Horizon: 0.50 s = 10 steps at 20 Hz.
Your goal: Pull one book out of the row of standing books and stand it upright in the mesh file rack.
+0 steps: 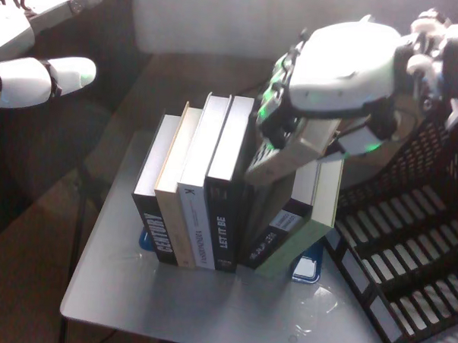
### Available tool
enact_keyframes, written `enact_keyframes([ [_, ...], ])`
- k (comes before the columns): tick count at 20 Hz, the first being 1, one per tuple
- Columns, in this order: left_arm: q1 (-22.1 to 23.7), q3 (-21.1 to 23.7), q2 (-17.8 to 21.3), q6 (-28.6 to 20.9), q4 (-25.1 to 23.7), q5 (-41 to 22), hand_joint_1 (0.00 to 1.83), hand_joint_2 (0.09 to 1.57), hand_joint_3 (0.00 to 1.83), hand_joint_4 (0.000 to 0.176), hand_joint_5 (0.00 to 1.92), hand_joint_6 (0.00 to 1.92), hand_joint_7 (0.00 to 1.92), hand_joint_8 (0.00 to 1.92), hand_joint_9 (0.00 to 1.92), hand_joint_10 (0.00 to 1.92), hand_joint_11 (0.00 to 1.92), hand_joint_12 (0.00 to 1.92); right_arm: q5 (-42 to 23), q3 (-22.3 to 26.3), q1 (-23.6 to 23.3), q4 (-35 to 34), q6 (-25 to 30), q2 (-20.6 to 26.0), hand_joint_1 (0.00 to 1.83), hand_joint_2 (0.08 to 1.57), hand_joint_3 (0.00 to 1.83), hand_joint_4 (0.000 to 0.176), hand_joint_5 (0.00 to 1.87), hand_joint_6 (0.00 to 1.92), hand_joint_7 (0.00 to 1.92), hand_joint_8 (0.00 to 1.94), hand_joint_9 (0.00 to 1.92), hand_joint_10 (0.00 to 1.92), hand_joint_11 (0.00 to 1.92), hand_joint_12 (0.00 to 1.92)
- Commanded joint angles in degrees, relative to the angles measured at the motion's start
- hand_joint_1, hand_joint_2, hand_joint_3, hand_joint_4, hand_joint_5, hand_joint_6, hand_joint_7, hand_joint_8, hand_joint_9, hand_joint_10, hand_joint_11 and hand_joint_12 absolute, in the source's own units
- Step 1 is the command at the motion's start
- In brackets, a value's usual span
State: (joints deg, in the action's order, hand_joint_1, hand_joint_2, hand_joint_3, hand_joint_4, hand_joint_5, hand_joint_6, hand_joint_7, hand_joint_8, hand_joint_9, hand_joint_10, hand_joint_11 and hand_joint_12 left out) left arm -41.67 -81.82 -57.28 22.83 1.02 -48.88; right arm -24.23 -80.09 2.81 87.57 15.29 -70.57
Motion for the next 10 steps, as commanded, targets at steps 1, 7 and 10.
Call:
enact_keyframes([
  [1,0.50,-0.24,0.09,0.08,1.64,-6.93,0.23,1.42,0.01,0.054,0.04,0.00,0.00,0.00,0.00,0.00,0.00,0.00,1.13,-0.05,-0.94,-2.31,1.06,1.79,1.21,1.21,0.00,0.000,0.76,1.20,0.86,1.42,0.91,1.77,0.83,1.92],
  [7,0.99,-0.26,0.05,0.27,1.45,-6.87,0.25,1.41,0.00,0.052,0.04,0.00,0.00,0.00,0.00,0.00,0.00,0.00,0.55,1.16,-6.86,-2.51,2.12,5.95,1.34,1.22,0.00,0.000,0.71,1.30,0.85,1.26,0.69,1.58,0.22,1.92],
  [10,1.56,-0.27,-0.09,0.31,1.02,-6.54,0.25,1.41,0.00,0.045,0.04,0.00,0.00,0.00,0.00,0.00,0.02,0.01,0.61,1.86,-11.13,-2.51,2.10,8.09,1.32,1.21,0.01,0.000,0.80,1.10,0.84,1.37,0.66,1.64,0.29,1.92],
])
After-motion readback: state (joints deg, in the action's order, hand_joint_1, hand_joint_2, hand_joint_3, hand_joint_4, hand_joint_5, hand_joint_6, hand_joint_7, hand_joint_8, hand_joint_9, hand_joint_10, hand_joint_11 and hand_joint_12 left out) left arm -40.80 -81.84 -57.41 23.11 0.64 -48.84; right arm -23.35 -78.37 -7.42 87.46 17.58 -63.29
